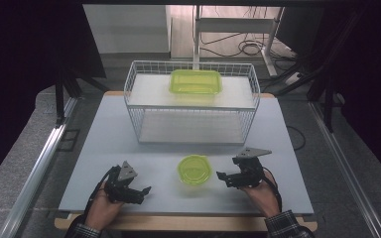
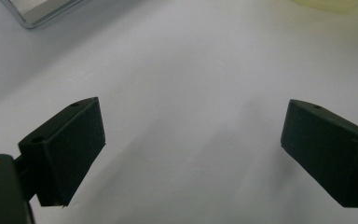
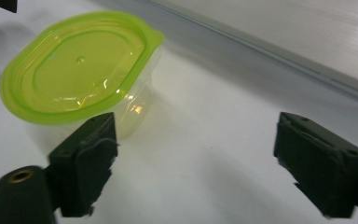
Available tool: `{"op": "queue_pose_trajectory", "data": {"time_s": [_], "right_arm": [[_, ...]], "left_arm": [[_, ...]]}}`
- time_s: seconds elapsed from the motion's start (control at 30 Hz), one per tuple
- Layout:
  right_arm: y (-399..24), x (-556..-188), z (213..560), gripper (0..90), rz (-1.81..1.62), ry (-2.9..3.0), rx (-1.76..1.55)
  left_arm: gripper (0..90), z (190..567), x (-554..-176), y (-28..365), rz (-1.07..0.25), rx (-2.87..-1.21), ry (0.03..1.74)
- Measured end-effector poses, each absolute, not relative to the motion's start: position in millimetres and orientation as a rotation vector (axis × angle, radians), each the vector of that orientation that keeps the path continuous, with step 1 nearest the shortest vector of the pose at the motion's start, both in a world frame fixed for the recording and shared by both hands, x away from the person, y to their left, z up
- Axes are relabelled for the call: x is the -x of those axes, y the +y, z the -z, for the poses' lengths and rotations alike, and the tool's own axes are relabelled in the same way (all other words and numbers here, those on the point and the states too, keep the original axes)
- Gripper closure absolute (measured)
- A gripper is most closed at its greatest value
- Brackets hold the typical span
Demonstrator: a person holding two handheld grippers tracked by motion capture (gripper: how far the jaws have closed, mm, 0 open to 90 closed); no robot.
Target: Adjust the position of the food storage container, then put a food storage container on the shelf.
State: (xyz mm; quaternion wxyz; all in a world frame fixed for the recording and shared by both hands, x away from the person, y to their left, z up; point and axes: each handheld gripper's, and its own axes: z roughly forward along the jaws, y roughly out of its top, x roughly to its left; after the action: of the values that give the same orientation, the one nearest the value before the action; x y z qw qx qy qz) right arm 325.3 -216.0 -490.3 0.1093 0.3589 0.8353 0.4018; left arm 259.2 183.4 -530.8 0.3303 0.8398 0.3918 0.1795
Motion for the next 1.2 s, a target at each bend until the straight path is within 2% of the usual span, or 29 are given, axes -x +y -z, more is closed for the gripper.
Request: {"op": "queue_pose_trajectory", "data": {"time_s": [0.23,0.83,1.1,1.2], "right_arm": [[-220.9,-320.1,491.8,5.9,-1.203,2.465,-1.042],[-216.4,-320.7,491.5,1.2,-1.193,2.473,-1.102],[-207.0,-321.0,481.9,4.0,-1.204,2.481,-1.073],[-201.8,-325.8,479.9,9.0,-1.204,2.511,-1.095]], "left_arm": [[5.9,531.2,-259.1,182.7,-0.47,-2.197,1.024],[5.9,531.9,-259.3,181.9,-0.466,-2.212,1.018],[5.9,532.1,-259.3,181.8,-0.469,-2.214,1.018],[6.0,532.2,-259.3,181.7,-0.47,-2.212,1.019]]}}
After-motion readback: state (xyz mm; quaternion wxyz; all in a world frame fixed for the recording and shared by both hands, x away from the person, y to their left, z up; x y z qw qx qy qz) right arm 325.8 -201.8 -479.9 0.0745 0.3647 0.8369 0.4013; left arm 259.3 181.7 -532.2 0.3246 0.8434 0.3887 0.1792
